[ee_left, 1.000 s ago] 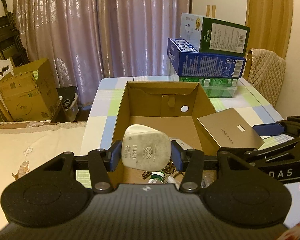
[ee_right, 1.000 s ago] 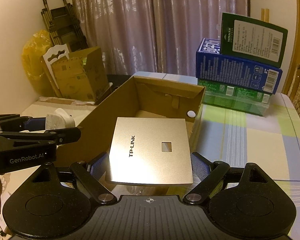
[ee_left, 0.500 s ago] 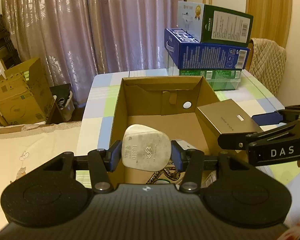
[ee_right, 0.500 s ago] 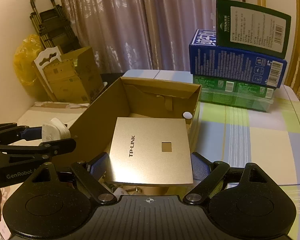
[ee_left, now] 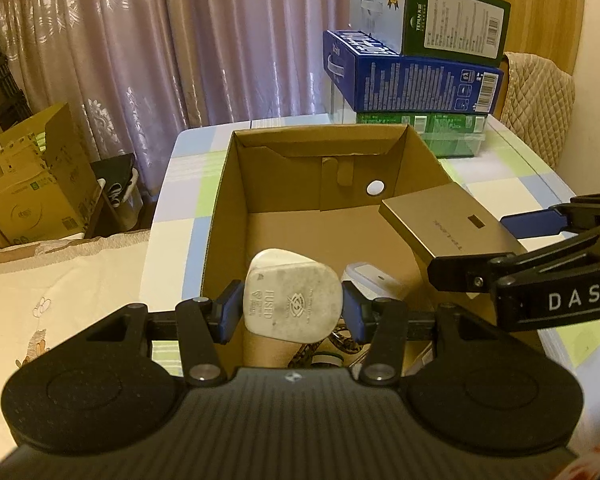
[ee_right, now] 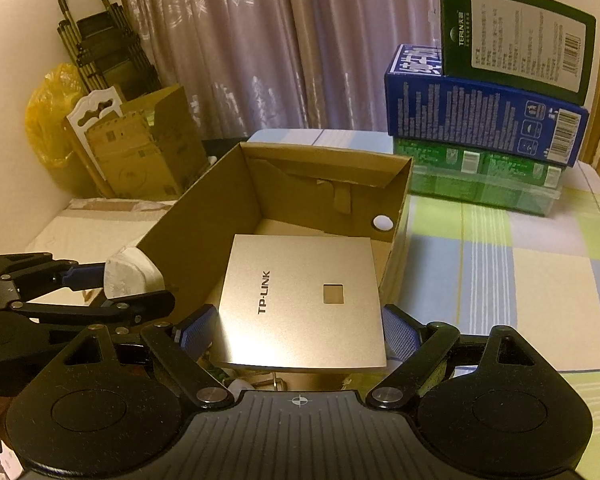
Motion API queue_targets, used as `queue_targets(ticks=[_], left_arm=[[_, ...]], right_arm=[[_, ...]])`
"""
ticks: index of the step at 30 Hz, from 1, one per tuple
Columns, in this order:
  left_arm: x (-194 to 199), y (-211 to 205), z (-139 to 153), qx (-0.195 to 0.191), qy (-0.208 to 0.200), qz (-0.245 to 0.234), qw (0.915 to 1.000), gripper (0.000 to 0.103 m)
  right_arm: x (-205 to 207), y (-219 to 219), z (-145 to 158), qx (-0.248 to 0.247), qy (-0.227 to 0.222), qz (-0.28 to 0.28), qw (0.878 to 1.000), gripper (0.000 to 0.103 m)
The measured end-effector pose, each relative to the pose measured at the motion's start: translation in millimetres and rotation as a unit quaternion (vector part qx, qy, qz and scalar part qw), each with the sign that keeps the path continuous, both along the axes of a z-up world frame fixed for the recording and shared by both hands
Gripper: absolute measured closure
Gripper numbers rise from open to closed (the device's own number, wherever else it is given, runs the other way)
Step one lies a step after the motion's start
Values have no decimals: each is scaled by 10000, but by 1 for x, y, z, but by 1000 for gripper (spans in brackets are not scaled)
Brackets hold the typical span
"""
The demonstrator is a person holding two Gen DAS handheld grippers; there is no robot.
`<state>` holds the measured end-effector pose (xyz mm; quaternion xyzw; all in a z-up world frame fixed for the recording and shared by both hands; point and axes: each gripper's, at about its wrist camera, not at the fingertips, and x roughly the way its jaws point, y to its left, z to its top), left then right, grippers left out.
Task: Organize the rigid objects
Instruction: 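Lift and carry the white plug and gold panel with both grippers over the box, then open both grippers to drop the white plug and gold panel into the box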
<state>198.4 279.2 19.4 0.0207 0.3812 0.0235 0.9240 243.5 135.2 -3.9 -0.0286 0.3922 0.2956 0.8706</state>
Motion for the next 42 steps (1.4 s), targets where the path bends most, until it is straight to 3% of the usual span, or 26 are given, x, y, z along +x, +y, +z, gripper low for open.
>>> queue_targets(ticks=[42], left_arm=[[-8,2,5,105,-159,88,9998,55]], right_arm=[[-2,0,-1,28,56,-38,10000,18]])
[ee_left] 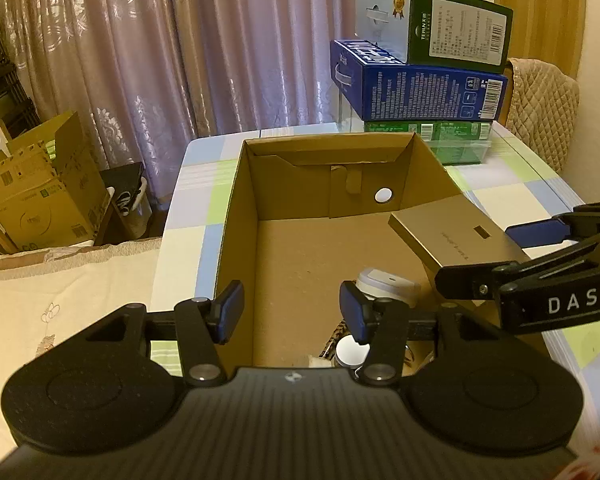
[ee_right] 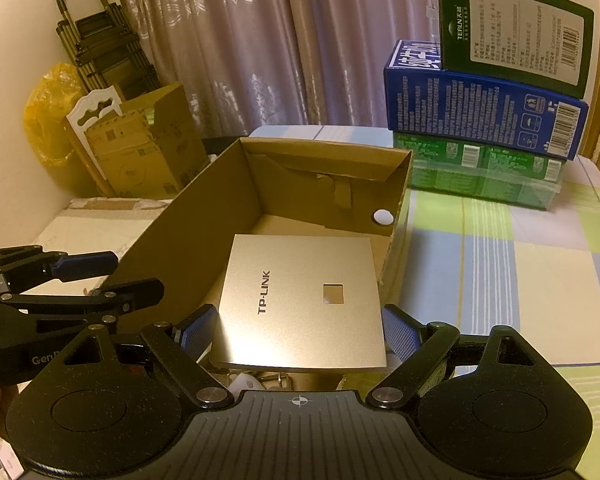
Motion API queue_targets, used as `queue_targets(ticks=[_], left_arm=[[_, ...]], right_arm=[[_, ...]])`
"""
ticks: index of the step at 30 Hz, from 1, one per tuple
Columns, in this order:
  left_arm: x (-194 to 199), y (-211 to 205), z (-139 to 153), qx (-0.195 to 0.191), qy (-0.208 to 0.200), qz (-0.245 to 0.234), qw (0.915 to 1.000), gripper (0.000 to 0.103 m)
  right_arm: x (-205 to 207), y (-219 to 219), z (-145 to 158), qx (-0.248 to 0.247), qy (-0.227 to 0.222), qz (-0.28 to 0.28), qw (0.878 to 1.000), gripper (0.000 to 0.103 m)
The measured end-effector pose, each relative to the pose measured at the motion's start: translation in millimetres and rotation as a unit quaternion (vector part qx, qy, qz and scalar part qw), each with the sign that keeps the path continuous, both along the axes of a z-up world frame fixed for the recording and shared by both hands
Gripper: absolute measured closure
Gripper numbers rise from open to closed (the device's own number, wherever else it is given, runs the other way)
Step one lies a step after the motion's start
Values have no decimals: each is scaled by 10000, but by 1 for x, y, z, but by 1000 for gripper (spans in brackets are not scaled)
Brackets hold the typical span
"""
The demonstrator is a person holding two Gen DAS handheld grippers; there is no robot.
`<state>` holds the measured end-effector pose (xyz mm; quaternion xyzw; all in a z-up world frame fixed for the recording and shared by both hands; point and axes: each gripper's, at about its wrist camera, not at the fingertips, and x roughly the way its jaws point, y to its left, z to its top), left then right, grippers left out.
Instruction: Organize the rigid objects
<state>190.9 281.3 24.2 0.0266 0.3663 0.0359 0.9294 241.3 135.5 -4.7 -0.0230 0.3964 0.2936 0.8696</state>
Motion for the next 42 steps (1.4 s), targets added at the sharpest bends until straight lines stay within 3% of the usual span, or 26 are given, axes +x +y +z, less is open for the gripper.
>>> queue_targets(ticks=[15,18,24,28,39,42], left_arm=[[-3,0,5,43,-32,50,10000,54],[-5,0,6,74,-60,91,9999,45],[-13,-1,11,11,-87,127,9999,41],[-24,-4,20,-85,-182,195,9996,27],[-86,-23,64,-322,-525,335,9975,6],[-109,-28,75,-325,-624,372,9968,1]], right_arm=[[-1,-5,8,301,-114,-205,9993,18],[-1,-13,10,400,-97,-281,9988,18],[-18,-26,22,429,-235,-312,9983,18],[-36,-37,35,420,-329,-367,9979,18],[-106,-62,67,148,-485,-503,9974,18],[-128,-68,74,124,-537,-528,9971,13]])
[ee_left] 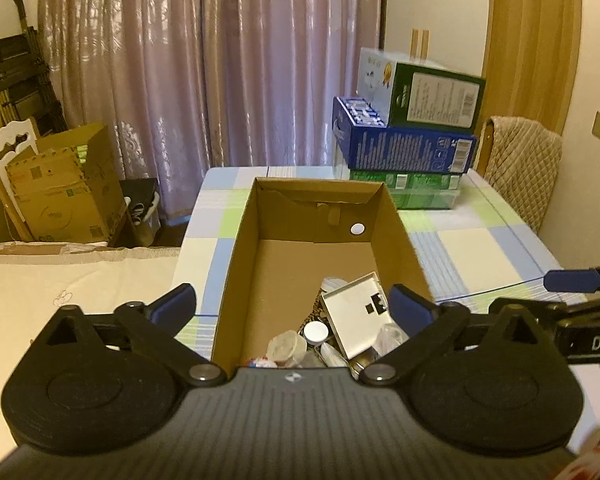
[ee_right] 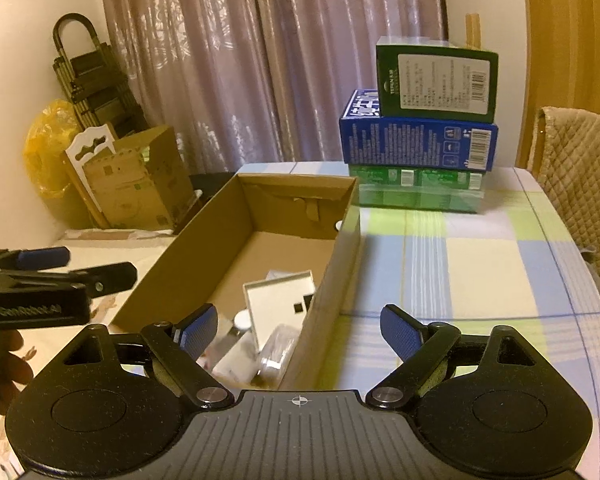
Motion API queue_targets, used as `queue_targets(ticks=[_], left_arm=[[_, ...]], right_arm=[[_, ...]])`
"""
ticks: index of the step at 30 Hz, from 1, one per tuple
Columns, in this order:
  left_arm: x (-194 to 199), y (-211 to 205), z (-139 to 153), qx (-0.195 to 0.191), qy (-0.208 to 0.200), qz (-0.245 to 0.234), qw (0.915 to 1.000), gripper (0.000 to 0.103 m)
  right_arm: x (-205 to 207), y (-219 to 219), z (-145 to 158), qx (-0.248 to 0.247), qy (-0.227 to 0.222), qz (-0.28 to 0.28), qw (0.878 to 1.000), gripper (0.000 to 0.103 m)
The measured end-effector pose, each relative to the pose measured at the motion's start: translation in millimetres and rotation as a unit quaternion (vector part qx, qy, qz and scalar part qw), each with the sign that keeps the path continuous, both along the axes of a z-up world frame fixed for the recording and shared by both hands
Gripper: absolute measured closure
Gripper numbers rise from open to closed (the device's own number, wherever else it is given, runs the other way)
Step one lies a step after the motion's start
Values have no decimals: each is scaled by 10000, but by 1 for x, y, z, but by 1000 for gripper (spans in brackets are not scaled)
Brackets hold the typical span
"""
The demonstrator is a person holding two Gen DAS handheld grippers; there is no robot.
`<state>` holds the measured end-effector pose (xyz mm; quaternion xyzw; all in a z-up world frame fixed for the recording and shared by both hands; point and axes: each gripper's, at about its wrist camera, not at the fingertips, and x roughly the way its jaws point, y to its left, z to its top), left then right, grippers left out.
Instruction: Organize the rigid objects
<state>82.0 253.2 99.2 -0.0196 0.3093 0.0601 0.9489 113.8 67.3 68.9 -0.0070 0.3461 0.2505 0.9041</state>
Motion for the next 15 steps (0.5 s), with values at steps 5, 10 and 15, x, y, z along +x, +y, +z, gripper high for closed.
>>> queue_targets(ticks=[5,10,15], left_arm=[[-38,-5,11,-107,12,155,9998,1],[-68,-10,10,-306,117,220,9992,1],[-95,-18,3,-606,89,211,9979,2]], right_arm=[[-34,-10,5,-108,-99,-65,9999,7],[-57,-25,5,-168,1,-191,9997,7],[-81,-36,0,-288,59,-307,9991,7]])
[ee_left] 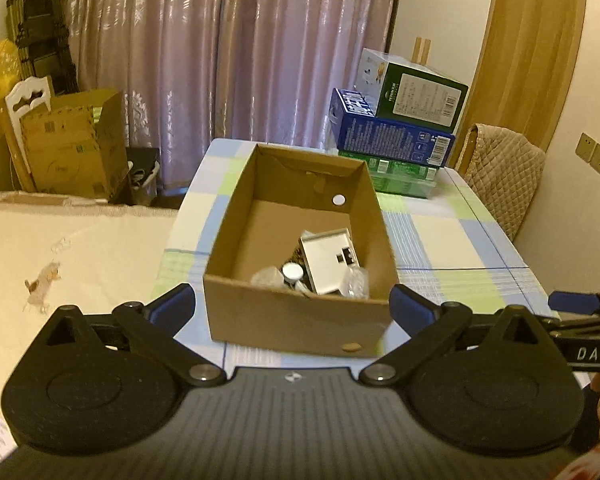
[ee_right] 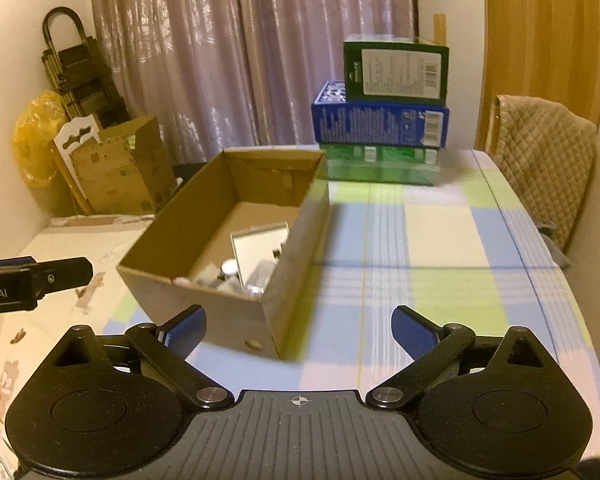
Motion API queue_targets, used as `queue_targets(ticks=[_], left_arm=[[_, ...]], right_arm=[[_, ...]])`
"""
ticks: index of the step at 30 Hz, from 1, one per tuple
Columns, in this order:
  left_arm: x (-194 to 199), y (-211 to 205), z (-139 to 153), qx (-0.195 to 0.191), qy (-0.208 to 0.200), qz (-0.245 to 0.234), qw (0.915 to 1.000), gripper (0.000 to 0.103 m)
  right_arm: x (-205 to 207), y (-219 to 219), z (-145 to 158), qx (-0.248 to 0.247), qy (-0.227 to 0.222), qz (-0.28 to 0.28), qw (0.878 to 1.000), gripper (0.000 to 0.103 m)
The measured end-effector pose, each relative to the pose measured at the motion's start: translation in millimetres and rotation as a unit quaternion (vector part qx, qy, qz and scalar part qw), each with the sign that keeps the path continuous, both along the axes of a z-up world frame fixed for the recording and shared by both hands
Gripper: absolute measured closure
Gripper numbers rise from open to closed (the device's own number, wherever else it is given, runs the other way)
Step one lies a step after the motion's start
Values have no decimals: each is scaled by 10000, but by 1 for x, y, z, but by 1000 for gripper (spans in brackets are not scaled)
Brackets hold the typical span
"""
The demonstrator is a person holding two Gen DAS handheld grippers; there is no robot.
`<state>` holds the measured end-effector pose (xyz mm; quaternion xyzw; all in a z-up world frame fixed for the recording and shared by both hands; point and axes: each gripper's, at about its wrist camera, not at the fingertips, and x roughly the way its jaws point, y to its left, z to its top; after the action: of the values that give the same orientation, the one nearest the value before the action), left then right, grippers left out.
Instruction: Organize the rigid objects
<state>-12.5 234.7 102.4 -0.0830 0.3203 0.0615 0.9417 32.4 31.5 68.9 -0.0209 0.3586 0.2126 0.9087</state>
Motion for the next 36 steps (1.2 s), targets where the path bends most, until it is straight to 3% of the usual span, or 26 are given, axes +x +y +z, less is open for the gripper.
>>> queue_targets(ticks=[18,36], left_arm=[[-63,-49,-9,368,205,-69,9991,1],[-97,-64,-3,318,95,-94,9994,2]], right_arm=[[-62,-39,-7,179,-51,-136,9997,7],[-96,-45,0,92,-287,-112,9995,7]])
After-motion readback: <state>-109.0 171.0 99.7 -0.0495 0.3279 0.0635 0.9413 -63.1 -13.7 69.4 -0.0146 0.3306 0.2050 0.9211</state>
